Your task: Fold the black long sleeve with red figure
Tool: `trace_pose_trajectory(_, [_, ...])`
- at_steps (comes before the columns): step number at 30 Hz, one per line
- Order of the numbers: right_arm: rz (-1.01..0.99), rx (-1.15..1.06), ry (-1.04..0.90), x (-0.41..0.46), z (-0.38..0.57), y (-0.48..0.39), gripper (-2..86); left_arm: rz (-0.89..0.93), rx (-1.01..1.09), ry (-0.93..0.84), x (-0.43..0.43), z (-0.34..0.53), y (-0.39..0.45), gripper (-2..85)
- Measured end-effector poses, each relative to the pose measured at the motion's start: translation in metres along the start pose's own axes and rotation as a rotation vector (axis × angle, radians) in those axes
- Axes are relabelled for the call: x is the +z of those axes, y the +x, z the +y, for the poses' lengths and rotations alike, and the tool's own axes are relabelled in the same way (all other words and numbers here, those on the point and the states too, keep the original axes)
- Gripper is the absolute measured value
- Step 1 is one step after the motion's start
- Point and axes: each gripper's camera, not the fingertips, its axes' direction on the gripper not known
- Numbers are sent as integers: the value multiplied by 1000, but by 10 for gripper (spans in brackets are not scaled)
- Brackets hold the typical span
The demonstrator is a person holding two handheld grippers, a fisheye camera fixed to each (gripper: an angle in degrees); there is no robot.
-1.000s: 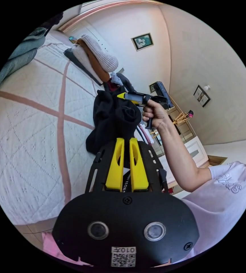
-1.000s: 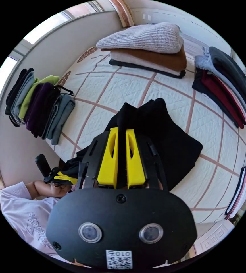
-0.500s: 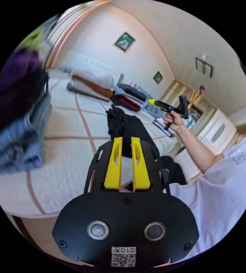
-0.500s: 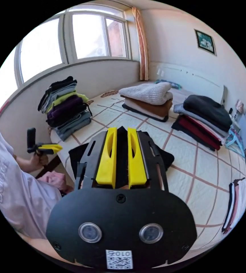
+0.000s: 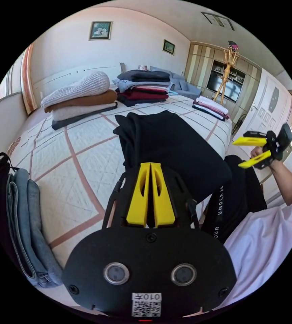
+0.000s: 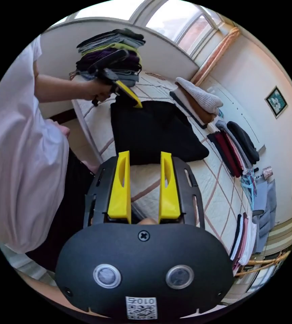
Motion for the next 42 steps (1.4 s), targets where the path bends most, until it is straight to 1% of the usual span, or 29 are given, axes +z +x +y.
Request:
trace_pose_trajectory(2, [46, -94, -39, 13, 1, -32, 138, -22, -5, 17, -11, 0, 6, 16])
trace_pose_trajectory(3, [61, -115, -46, 16, 1, -39, 139, -21, -24, 54, -24, 1, 10, 25])
trace_pose_trajectory(5, [123, -199, -55, 31, 0, -58, 144, 15, -84, 101, -45, 6, 10, 41])
trace_pose_trajectory(8, [170, -275, -45, 45, 1, -68, 146, 171, -212, 99, -67, 19, 3, 66])
trace_pose_trajectory(10, [203, -335, -62, 56, 5, -74, 145, 307, -317, 53, -67, 35, 2, 85])
trace_pose_trajectory(11, [232, -367, -63, 63, 10, -77, 142, 339, -342, 43, -65, 40, 2, 90])
trace_pose_trajectory(13, [280, -379, -42, 70, 17, -78, 131, 452, -429, -14, -48, 56, 5, 108])
trace_pose_trajectory(14, [303, -379, -27, 74, 22, -77, 126, 473, -443, -29, -43, 59, 6, 113])
trace_pose_trajectory(16, [308, -357, -20, 77, 26, -73, 117, 578, -515, -62, -24, 66, 6, 131])
trace_pose_trajectory(18, [278, -305, -32, 72, 26, -62, 107, 633, -527, -82, -14, 63, 6, 147])
trace_pose_trajectory(21, [153, -151, 1, 51, 26, -25, 89, 684, -526, -90, -8, 51, 1, 171])
trace_pose_trajectory(23, [37, -31, 39, 35, 27, 11, 81, 727, -552, -65, -7, 47, -5, 185])
trace_pose_trajectory(25, [-19, 23, 53, 27, 28, 30, 77, 782, -608, -18, -6, 44, -16, 198])
trace_pose_trajectory(29, [-75, 85, 23, 14, 22, 54, 73, 844, -685, 41, -6, 43, -26, 210])
trace_pose_trajectory(33, [-120, 93, 3, 0, 14, 62, 71, 898, -749, 70, -11, 45, -30, 210])
trace_pose_trajectory(35, [-153, 76, -4, -4, 11, 64, 73, 864, -778, 66, -16, 45, -34, 200])
trace_pose_trajectory(37, [-174, 83, 9, -5, 14, 70, 77, 730, -786, 2, -21, 44, -41, 173])
trace_pose_trajectory(39, [-205, 99, 10, -2, 23, 86, 83, 708, -772, -17, -19, 41, -45, 150])
trace_pose_trajectory(40, [-242, 136, 11, 0, 33, 104, 90, 708, -767, -26, -17, 38, -45, 138])
trace_pose_trajectory(42, [-382, 244, 55, -3, 56, 145, 104, 690, -749, -19, -17, 31, -45, 126])
